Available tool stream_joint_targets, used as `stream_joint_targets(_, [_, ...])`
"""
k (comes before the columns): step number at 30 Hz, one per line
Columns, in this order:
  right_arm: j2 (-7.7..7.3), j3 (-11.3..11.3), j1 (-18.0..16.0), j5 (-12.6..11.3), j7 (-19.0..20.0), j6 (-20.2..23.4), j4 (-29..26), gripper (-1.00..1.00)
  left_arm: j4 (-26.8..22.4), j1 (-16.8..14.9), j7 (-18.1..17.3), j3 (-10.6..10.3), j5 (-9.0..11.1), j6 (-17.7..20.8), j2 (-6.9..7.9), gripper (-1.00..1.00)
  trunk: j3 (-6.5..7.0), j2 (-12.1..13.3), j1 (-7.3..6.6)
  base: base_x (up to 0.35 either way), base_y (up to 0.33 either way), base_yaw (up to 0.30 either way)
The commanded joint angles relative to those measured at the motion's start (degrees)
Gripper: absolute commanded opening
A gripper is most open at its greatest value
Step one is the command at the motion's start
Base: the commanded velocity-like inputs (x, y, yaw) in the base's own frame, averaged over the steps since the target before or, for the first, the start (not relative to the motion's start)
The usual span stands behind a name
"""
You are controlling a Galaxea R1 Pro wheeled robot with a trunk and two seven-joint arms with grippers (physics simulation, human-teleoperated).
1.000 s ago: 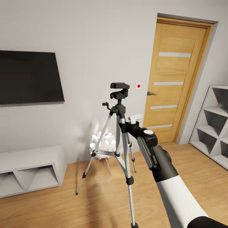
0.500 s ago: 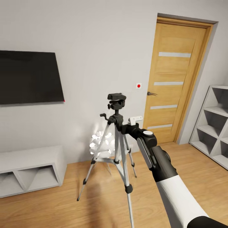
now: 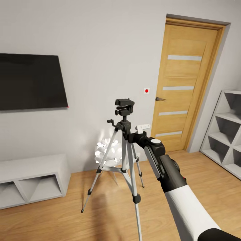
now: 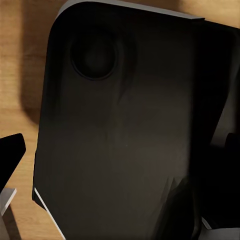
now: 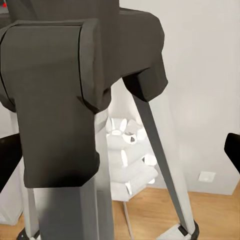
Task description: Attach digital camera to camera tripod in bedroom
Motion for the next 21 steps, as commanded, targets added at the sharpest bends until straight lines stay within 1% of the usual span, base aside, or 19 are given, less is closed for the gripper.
stream_joint_targets(1, [0.01,-0.01,-0.04,-0.52,-0.13,0.26,-0.01,1.00,-0.09,0.04,-0.05,-0.05,0.41,-0.07,0.00,1.00,-0.05,-0.03,0.00,0.000,0.000,0.000])
stream_joint_targets(11, [-0.59,-0.10,-0.04,-0.40,-0.15,0.92,0.11,1.00,-0.14,0.00,-0.03,0.00,0.41,-0.09,-0.11,1.00,-0.05,-0.03,0.00,-0.020,0.000,0.000])
stream_joint_targets(12, [-0.66,-0.06,0.02,-0.07,-0.14,1.41,0.11,1.00,-0.12,-0.02,0.00,0.02,0.41,-0.11,-0.15,1.00,-0.05,-0.03,0.00,-0.238,0.000,0.000])
stream_joint_targets(18, [-0.85,-0.02,0.91,0.04,-0.07,4.68,0.14,1.00,-0.14,-0.01,0.14,0.04,0.41,-0.08,-0.18,1.00,-0.05,-0.03,0.00,-0.285,0.000,0.000])
stream_joint_targets(21, [-1.92,-0.02,1.16,-0.12,0.11,6.16,0.74,1.00,-0.11,-0.01,0.24,0.04,0.41,-0.08,-0.18,1.00,-0.05,-0.03,0.00,-0.310,-0.017,0.000])
